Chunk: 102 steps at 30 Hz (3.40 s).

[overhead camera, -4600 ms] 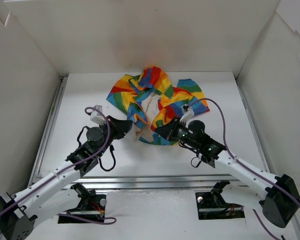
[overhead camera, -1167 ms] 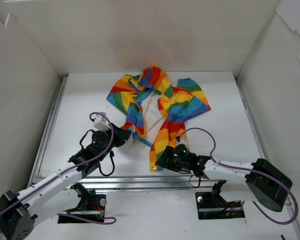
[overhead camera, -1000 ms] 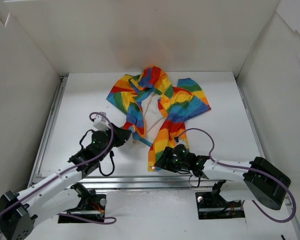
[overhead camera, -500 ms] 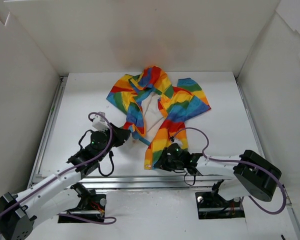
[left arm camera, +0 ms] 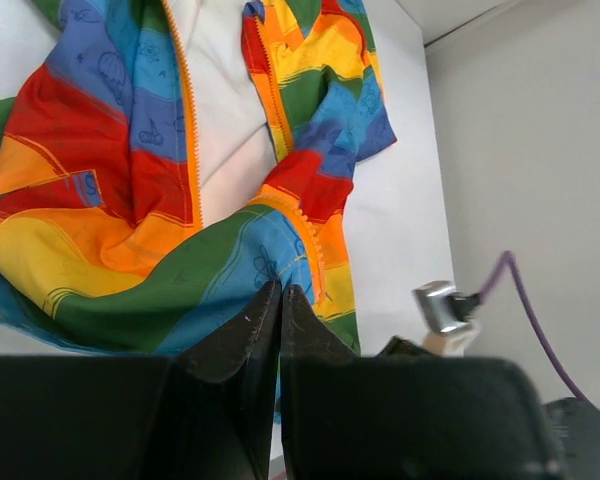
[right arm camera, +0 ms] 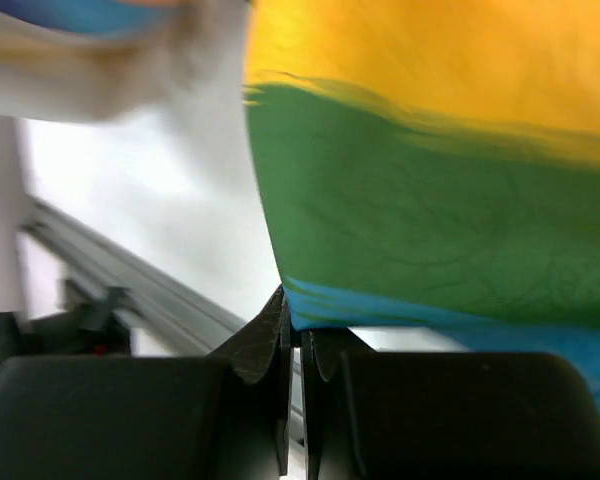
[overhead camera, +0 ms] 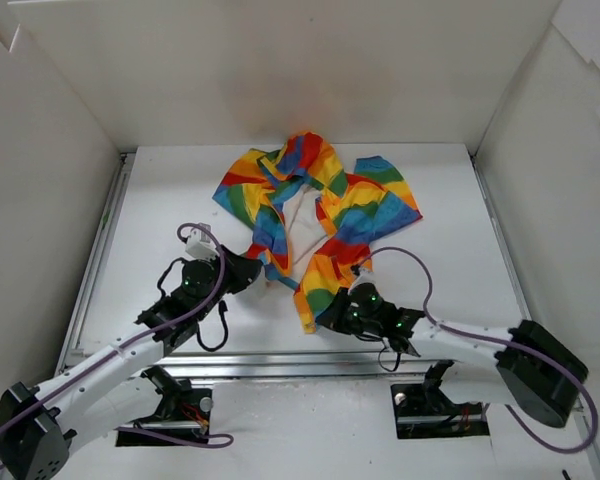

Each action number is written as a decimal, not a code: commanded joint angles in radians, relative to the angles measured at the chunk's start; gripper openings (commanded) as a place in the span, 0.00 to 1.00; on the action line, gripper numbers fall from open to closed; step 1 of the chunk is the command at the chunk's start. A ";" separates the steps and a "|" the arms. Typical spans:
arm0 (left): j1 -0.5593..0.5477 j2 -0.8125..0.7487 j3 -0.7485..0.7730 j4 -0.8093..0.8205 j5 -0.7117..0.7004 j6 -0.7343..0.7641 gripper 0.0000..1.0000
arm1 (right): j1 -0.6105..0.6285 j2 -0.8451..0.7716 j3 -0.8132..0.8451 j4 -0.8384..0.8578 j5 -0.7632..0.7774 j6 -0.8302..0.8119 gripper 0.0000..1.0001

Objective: Zip up the jacket

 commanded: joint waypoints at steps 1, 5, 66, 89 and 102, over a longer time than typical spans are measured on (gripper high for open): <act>0.012 0.011 0.040 0.117 0.046 -0.032 0.00 | -0.045 -0.198 0.074 0.086 -0.032 -0.155 0.00; 0.021 0.025 0.070 0.132 0.079 -0.028 0.00 | -0.069 -0.291 0.180 0.072 -0.096 -0.201 0.00; -0.001 -0.027 -0.012 0.121 0.035 -0.020 0.00 | -0.072 -0.259 -0.042 -0.578 0.161 0.003 0.00; -0.010 -0.015 0.052 0.192 0.078 0.008 0.00 | -0.161 -0.224 0.323 0.131 -0.176 -0.221 0.00; -0.010 0.011 0.078 0.272 0.121 -0.006 0.00 | -0.163 -0.158 0.332 0.320 -0.181 -0.221 0.00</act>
